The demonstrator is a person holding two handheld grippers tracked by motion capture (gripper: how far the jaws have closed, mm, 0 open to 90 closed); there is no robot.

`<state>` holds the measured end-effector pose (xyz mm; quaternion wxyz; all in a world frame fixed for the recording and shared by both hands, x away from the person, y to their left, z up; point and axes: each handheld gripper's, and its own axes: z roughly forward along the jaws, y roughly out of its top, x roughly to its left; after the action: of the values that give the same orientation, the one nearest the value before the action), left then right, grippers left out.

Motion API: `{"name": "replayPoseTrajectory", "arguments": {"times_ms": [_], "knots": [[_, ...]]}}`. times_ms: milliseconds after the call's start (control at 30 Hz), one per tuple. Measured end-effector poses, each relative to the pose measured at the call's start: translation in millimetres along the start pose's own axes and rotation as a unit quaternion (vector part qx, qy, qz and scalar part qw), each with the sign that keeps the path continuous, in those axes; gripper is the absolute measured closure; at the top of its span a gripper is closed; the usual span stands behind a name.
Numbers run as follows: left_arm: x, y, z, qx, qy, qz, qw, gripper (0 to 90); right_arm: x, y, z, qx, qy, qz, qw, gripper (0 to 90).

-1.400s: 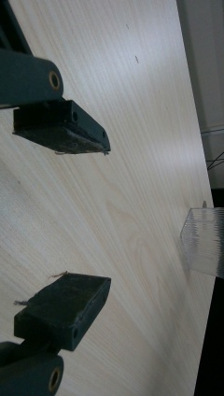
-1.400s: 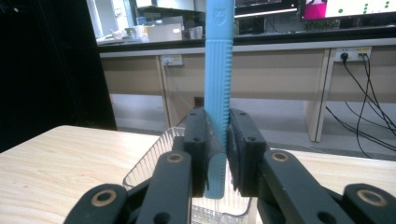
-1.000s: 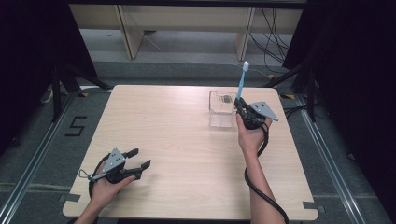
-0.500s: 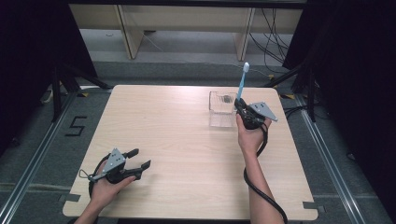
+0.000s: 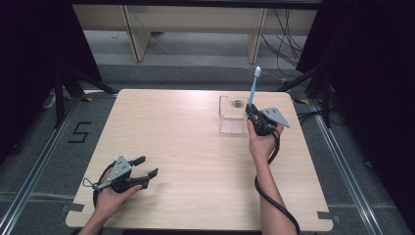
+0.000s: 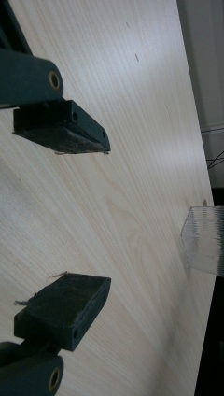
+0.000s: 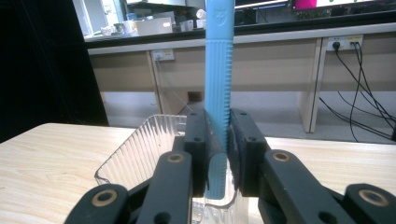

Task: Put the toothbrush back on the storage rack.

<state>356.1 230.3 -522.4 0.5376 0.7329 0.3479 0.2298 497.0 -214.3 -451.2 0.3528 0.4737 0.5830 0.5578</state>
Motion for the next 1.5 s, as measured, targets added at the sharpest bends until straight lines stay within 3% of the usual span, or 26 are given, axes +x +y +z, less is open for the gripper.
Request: {"name": "replayPoseTrajectory", "arguments": {"times_ms": [133,267,533,767,967,1167,1500], "knots": [[0.0,-0.1,0.0,-0.001,0.000,-0.001,1.0000,28.6,1.0,-1.8,0.6,-0.001,-0.002,0.011,0.9999,78.9],[0.1,0.0,0.1,0.000,0.000,-0.002,1.0000,28.6,-2.2,-2.9,2.3,-0.002,-0.001,-0.006,1.0000,78.9],[0.1,-0.1,-0.1,-0.001,0.000,-0.002,1.0000,28.6,-1.4,-4.8,3.5,0.000,-0.002,-0.002,1.0000,78.9],[0.1,0.0,0.0,-0.001,-0.001,-0.002,1.0000,28.6,-0.7,-7.1,3.7,0.000,-0.009,0.012,0.9999,78.8],[0.2,0.0,0.1,0.000,-0.001,-0.002,1.0000,28.6,-3.2,-8.3,3.8,0.000,-0.004,-0.001,1.0000,78.8],[0.2,0.1,0.3,0.001,-0.001,-0.002,1.0000,28.6,-1.4,-10.1,3.9,0.002,-0.009,0.012,0.9999,78.8],[0.2,-0.2,1.3,-0.001,-0.004,-0.001,1.0000,28.6,-2.8,-12.8,4.4,0.003,-0.009,0.001,1.0000,78.7]]}}
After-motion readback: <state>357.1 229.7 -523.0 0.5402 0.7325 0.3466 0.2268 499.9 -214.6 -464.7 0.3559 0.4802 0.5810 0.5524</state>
